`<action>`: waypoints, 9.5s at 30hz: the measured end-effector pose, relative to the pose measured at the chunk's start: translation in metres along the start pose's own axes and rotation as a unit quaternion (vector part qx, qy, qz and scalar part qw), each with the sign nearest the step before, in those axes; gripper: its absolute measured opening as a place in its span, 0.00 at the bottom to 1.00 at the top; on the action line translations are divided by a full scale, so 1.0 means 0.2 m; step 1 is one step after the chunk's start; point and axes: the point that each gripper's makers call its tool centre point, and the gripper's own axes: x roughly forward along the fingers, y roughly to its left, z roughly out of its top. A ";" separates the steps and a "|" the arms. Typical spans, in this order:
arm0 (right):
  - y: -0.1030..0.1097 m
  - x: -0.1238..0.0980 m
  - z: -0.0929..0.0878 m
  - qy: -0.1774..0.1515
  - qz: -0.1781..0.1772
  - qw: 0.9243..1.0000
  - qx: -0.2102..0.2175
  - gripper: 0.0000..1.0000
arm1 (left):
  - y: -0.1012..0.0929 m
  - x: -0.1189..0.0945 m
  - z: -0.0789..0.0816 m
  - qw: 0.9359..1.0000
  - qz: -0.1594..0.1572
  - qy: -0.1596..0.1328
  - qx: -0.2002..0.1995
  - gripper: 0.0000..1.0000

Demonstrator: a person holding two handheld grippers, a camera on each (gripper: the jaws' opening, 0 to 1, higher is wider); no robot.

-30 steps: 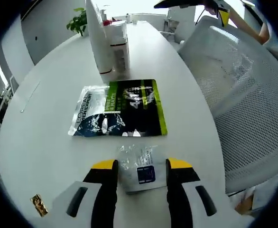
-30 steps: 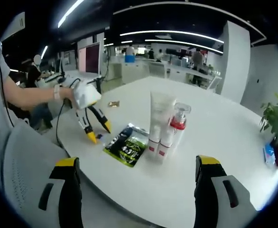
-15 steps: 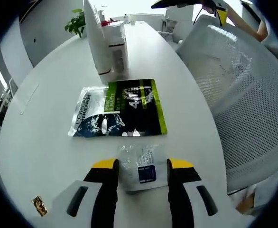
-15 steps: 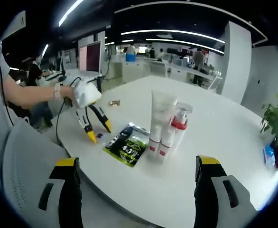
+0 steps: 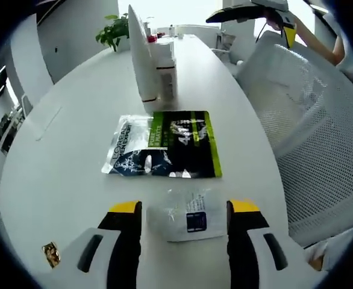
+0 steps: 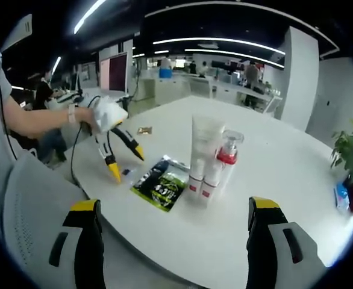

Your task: Arrange the skincare products in the storage area until every visible bottle or jar stands upright without overlapping.

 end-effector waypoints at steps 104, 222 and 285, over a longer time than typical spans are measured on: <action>-0.05 0.15 0.04 0.033 0.011 0.999 0.019 1.00 | 1.09 -0.34 -0.61 0.938 0.225 -0.022 -0.262 0.41; 0.00 0.10 0.03 0.016 0.026 0.999 0.012 1.00 | 0.54 -0.14 -0.35 0.984 0.100 0.039 -0.141 0.39; 0.00 0.13 -0.01 0.049 0.027 0.998 0.008 1.00 | 0.32 0.08 -0.05 0.997 0.001 0.074 0.025 0.40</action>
